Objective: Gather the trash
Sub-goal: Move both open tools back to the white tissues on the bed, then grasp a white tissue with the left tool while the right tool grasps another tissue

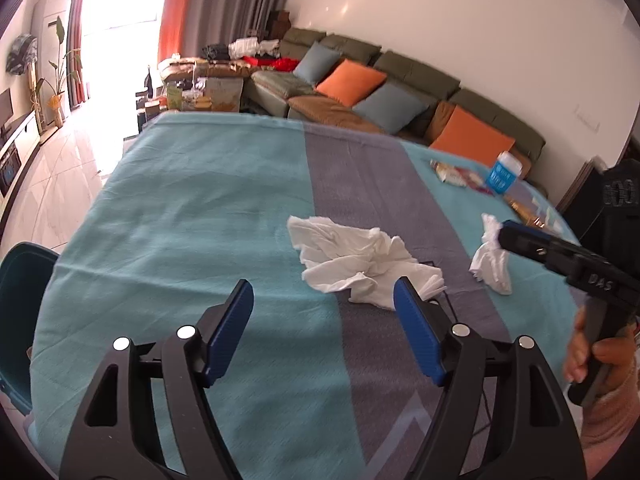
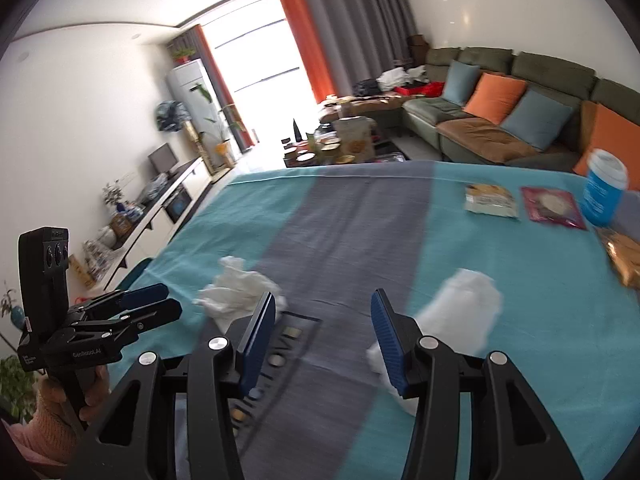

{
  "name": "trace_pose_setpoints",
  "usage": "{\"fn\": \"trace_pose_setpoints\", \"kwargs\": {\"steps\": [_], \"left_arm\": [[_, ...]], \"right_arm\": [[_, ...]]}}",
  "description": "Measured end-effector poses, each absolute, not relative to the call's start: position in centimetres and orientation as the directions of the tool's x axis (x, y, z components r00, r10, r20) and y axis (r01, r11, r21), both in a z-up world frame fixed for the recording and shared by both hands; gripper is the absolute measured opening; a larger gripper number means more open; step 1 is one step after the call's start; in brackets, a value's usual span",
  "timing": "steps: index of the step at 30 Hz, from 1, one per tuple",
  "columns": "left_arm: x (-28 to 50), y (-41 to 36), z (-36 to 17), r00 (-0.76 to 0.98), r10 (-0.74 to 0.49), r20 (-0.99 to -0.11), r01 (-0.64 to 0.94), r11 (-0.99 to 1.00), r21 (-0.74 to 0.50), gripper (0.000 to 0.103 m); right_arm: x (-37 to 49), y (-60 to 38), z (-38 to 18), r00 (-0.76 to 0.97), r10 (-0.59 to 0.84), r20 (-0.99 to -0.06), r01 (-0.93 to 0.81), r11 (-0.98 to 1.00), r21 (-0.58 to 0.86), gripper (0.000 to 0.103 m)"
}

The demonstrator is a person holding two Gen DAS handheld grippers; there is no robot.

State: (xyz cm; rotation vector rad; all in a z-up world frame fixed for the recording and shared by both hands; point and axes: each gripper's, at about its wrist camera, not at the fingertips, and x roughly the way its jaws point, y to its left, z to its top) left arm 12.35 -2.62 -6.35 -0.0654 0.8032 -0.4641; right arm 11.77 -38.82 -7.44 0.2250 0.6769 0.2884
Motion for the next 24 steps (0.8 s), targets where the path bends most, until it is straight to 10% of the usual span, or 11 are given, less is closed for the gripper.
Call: {"fn": "trace_pose_setpoints", "kwargs": {"steps": [24], "left_arm": [[14.6,-7.3,-6.9,0.558,-0.388,-0.734,0.419,0.895,-0.155,0.072]], "right_arm": [[12.8,-43.5,-10.8,0.715,0.219,-0.664,-0.036,0.96,0.278,0.051]]}}
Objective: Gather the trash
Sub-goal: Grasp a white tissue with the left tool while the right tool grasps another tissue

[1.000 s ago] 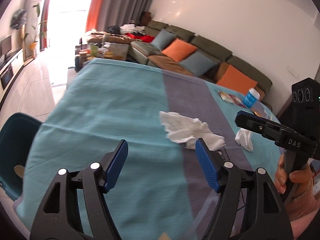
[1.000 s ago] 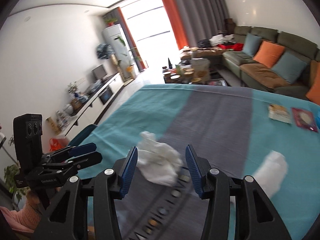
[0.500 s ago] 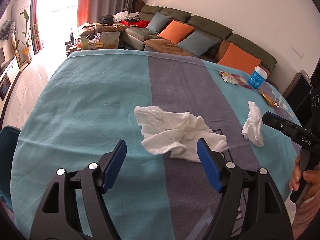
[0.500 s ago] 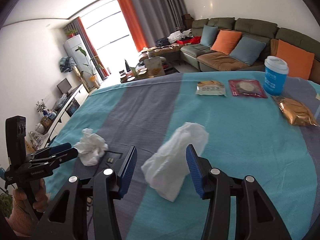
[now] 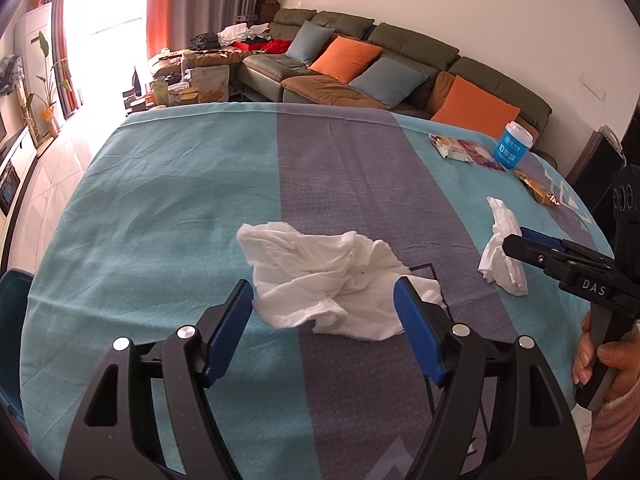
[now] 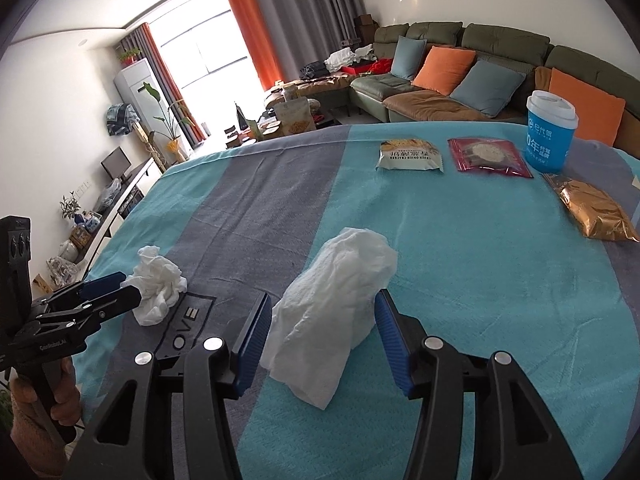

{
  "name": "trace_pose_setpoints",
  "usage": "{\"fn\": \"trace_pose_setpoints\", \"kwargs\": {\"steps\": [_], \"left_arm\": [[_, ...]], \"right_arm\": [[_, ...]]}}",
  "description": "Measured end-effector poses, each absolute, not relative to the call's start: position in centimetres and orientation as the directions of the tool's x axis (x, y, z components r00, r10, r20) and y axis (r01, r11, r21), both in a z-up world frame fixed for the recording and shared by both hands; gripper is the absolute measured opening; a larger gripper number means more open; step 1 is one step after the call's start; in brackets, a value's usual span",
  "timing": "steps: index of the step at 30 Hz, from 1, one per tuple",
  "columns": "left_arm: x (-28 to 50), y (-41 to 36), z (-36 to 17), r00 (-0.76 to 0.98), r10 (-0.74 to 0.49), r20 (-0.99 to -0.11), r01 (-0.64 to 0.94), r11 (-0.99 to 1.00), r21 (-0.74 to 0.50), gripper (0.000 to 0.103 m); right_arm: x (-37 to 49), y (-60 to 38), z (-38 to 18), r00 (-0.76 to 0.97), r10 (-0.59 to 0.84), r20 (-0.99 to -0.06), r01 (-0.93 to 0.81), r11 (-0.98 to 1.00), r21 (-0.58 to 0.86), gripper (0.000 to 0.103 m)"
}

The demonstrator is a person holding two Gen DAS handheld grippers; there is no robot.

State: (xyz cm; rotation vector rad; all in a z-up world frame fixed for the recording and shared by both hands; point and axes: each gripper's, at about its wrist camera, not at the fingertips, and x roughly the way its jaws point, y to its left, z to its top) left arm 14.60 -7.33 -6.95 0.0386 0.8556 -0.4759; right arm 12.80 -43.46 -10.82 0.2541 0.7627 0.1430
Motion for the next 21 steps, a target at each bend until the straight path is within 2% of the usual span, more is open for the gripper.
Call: {"fn": "trace_pose_setpoints", "kwargs": {"steps": [3,6,9,10,14,16,21], "left_arm": [[14.7,-7.7,-7.2,0.544,-0.386,-0.745,0.429,0.891,-0.149,0.072],[15.0,-7.9,-7.9,0.518,-0.377,-0.768,0.425,0.892,-0.152,0.068],[15.2,-7.8,-8.0,0.515,-0.379,-0.769,0.428,0.891,-0.152,0.056],[15.2,-7.7,-8.0,0.513,-0.382,-0.769,0.429,0.89,-0.156,0.047],[15.3,-7.3,-8.1,0.513,-0.381,-0.769,0.421,0.893,-0.162,0.028],[15.3,-7.1,-8.1,0.504,-0.393,-0.769,0.422,0.889,-0.177,0.014],[14.8,-6.9,-7.9,0.503,-0.411,-0.761,0.429,0.883,-0.193,0.011]], "right_arm": [[13.1,-43.4,-11.0,0.706,0.223,-0.672,-0.039,0.96,0.277,0.049],[13.4,-43.4,-11.2,0.694,0.234,-0.681,-0.044,0.958,0.285,0.033],[13.4,-43.4,-11.2,0.69,0.243,-0.681,-0.05,0.956,0.29,0.023],[13.3,-43.5,-11.1,0.695,0.243,-0.677,-0.05,0.956,0.291,0.022],[12.9,-43.3,-10.7,0.701,0.253,-0.666,-0.066,0.954,0.292,0.018],[12.7,-43.1,-10.4,0.707,0.26,-0.658,-0.076,0.953,0.294,0.017],[12.2,-42.4,-9.5,0.718,0.28,-0.637,-0.108,0.949,0.295,0.016]]}}
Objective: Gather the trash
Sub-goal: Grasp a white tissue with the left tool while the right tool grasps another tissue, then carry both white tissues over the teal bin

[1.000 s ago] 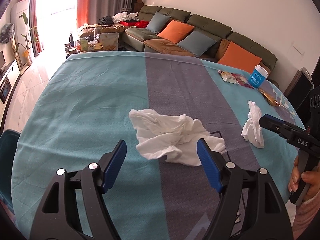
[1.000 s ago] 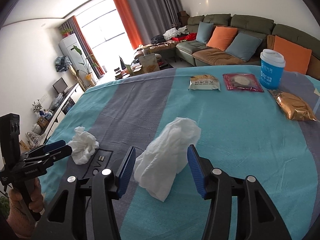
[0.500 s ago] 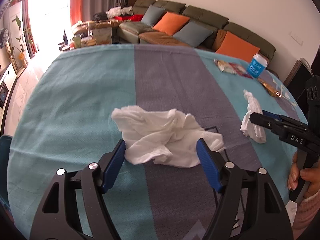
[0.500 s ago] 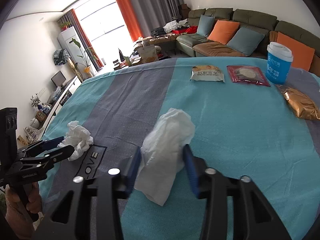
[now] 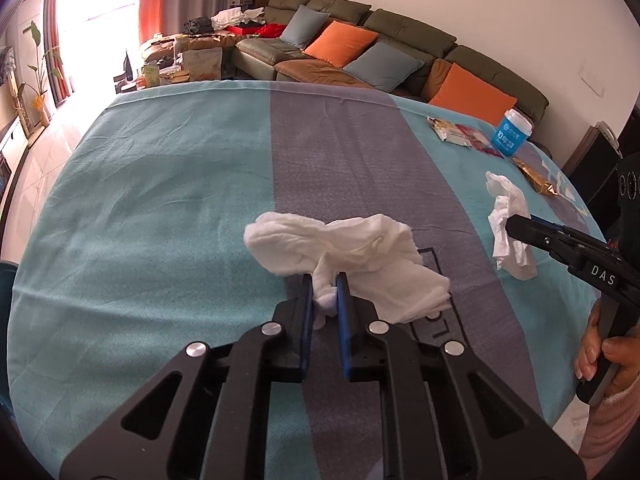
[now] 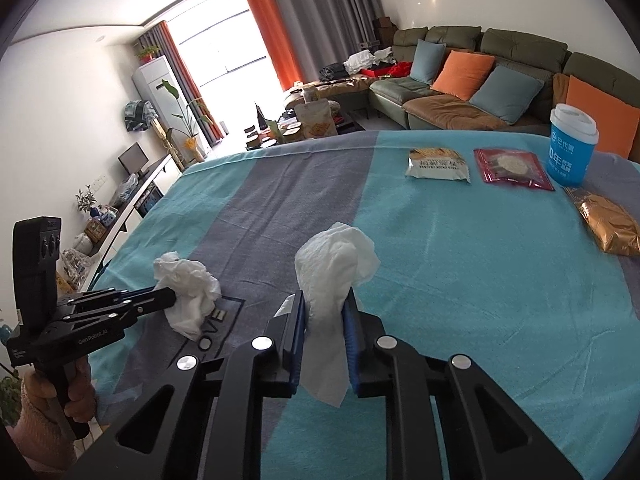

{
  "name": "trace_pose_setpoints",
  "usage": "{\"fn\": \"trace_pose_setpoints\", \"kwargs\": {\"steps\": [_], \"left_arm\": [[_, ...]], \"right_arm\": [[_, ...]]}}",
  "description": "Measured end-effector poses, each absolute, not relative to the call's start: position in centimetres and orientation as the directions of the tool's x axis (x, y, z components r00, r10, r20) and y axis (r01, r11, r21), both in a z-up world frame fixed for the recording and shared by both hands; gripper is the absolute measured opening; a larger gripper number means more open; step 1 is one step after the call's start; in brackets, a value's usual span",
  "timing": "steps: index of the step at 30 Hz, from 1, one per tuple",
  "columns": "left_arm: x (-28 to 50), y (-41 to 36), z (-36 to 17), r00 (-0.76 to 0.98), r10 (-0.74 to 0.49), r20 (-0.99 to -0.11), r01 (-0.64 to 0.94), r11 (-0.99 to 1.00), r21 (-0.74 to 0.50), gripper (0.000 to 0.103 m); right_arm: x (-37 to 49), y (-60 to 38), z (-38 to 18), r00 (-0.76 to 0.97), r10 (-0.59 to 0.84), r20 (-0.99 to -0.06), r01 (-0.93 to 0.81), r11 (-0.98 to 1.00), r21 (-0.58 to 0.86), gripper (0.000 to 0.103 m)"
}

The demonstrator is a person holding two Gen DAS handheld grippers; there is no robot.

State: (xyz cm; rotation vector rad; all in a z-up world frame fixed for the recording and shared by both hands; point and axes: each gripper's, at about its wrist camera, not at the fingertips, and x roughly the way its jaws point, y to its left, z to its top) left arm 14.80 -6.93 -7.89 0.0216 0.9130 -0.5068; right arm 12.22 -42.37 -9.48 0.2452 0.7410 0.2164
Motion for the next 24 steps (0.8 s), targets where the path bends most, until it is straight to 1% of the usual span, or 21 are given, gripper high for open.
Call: {"fn": "trace_pose_setpoints", "kwargs": {"steps": [14,24], "left_arm": [[12.4,-3.4,-5.8,0.547,-0.444,-0.71,0.395,0.884,-0.248,0.011],[10.5,-0.3,-4.6,0.581,-0.448,-0.68,0.359,0.89,-0.28,0.011]], "right_arm": [[12.1,-39.5,-8.1,0.721,0.367,-0.588,-0.211,0.924,0.317,0.016],[12.3,-36.6,-7.4,0.699,0.426,-0.574,-0.286,0.903,0.321,0.016]]}}
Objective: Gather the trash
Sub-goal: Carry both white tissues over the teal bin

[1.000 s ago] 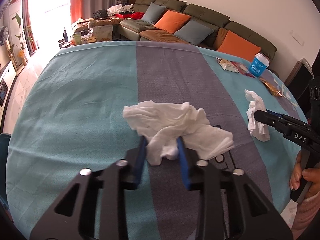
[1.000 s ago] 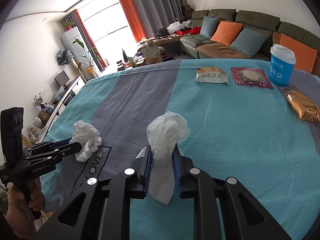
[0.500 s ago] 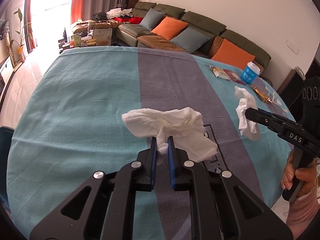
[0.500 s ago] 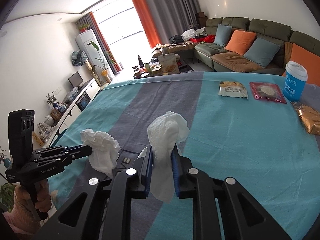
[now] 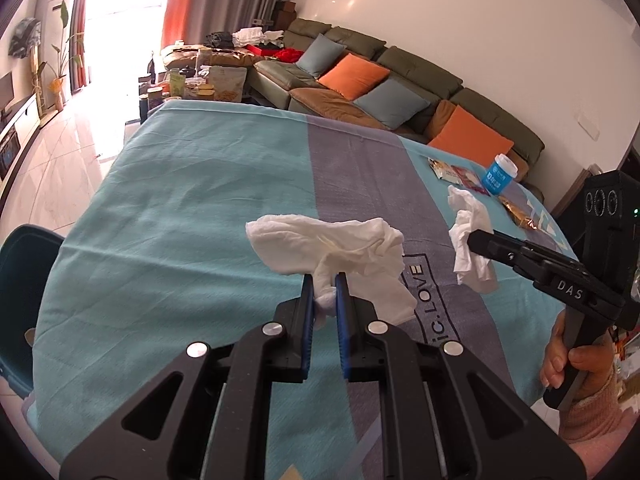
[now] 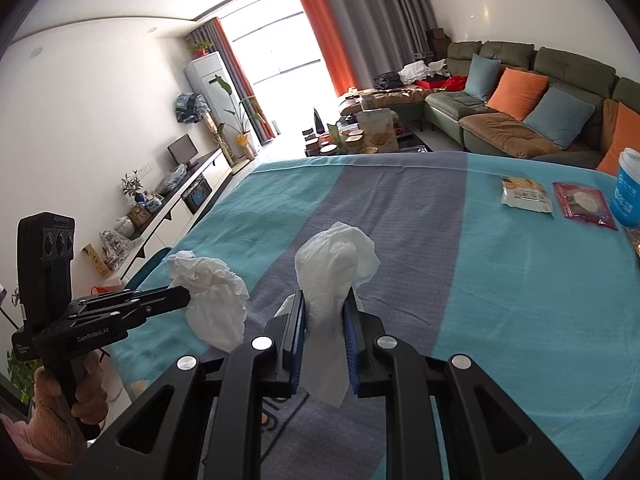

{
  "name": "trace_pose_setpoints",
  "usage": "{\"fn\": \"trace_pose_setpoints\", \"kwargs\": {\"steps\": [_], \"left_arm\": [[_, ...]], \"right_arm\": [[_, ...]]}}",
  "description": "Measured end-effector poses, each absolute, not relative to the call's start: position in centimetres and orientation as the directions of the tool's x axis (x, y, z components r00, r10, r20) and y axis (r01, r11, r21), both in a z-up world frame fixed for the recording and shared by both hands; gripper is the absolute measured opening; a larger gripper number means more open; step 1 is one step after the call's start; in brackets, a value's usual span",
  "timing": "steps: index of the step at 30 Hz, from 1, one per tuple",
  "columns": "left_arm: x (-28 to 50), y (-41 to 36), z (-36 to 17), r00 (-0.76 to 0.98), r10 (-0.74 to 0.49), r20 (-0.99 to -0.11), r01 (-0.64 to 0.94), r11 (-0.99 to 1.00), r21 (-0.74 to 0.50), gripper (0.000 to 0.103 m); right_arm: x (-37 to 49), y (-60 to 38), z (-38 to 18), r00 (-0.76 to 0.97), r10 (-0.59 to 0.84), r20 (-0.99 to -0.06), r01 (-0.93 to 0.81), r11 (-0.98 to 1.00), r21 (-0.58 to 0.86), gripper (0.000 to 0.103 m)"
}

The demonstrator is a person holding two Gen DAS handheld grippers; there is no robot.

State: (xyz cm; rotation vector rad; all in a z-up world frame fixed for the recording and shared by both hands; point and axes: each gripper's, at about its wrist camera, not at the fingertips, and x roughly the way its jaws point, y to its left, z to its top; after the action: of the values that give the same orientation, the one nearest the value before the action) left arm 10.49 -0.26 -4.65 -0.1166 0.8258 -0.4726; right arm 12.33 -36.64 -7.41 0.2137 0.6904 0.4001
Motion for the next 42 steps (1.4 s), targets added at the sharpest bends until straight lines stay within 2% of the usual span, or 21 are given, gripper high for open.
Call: {"fn": "trace_pose_setpoints", "kwargs": {"steps": [42], "left_arm": [[6.0,9.1,-2.2,0.703,-0.314,-0.638,0.173,0.946,-0.275,0.011]], "right_arm": [[14.2,-28.2,-6.6,0.594,0.577,-0.561,-0.492,0.812,0.314,0.017]]}}
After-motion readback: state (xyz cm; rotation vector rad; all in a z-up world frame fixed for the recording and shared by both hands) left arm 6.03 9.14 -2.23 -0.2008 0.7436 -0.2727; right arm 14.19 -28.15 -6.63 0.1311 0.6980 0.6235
